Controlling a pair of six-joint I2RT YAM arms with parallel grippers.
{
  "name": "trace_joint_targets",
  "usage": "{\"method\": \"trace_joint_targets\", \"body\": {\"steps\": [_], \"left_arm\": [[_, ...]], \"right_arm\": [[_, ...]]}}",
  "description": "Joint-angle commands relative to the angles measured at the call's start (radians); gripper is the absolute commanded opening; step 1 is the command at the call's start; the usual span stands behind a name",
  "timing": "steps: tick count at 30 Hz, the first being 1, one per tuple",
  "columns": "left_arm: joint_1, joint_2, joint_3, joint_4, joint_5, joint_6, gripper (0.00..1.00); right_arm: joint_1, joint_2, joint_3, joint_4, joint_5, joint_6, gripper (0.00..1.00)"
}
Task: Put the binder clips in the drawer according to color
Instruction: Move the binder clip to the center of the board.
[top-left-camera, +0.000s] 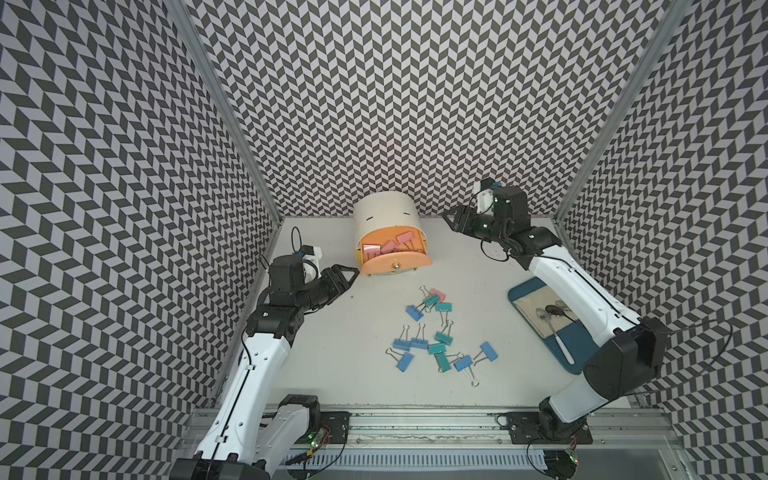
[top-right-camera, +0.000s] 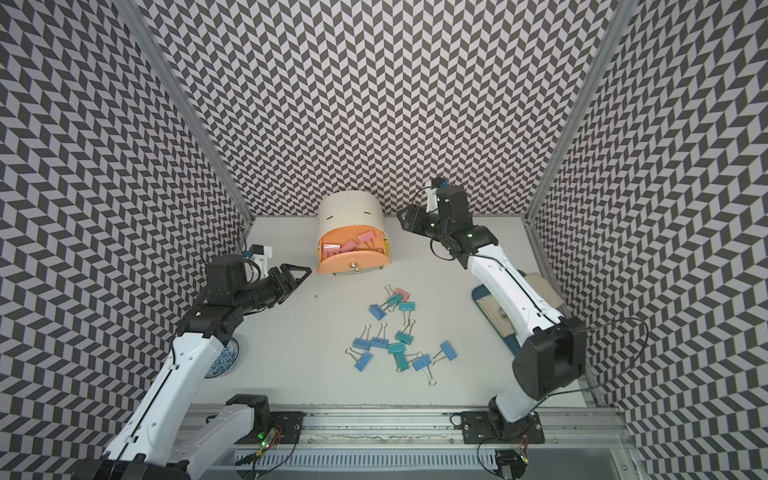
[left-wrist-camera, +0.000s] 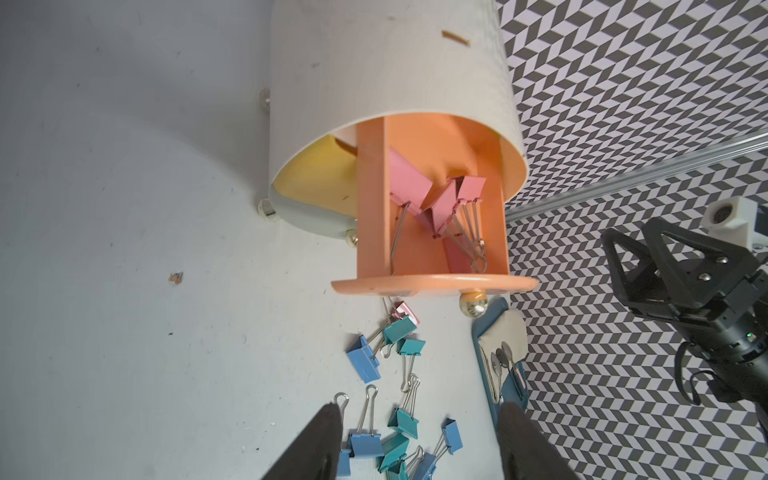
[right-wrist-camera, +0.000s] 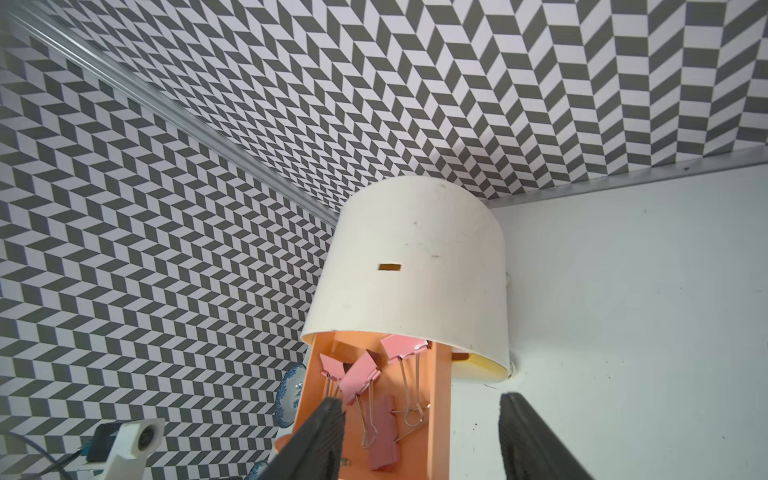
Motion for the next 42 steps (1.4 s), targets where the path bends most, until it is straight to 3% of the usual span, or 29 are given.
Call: {"method": "trace_joint_targets", "body": {"steps": [1, 13, 17, 23, 29, 30, 42], "left_arm": [[0.008, -0.044, -0.051, 0.007, -0.016, -0.013, 0.64], [0.008, -0.101, -0.175, 0.01, -0.007, -0.025, 0.64], [0.008, -0.11, -0.193, 0.011, -0.007, -0.028, 0.64], [0.008, -0.119, -0.213, 0.016, -0.004, -0.037, 0.63], [0.008, -0.134, -0.233, 0.014, -0.001, -0.044, 0.63], [0.008, -0.136, -0.235, 0.014, 0.0, -0.045, 0.63], [0.009, -0.147, -0.231, -0.004, -0.004, -0.039, 0.64]], "right_arm": [[-0.032, -0.063, -0.079, 0.073, -0.027, 0.014, 0.62], [-0.078, -0.119, -0.317, 0.084, -0.046, 0.016, 0.56], [-0.076, -0.078, -0.409, 0.122, -0.155, 0.038, 0.47], [-0.046, -0.017, -0.575, 0.327, -0.292, 0.134, 0.41], [0.007, 0.074, -0.558, 0.356, -0.293, 0.134, 0.41], [0.01, 0.085, -0.555, 0.362, -0.312, 0.141, 0.31], [0.025, 0.213, -0.522, 0.393, -0.302, 0.135, 0.22]]}}
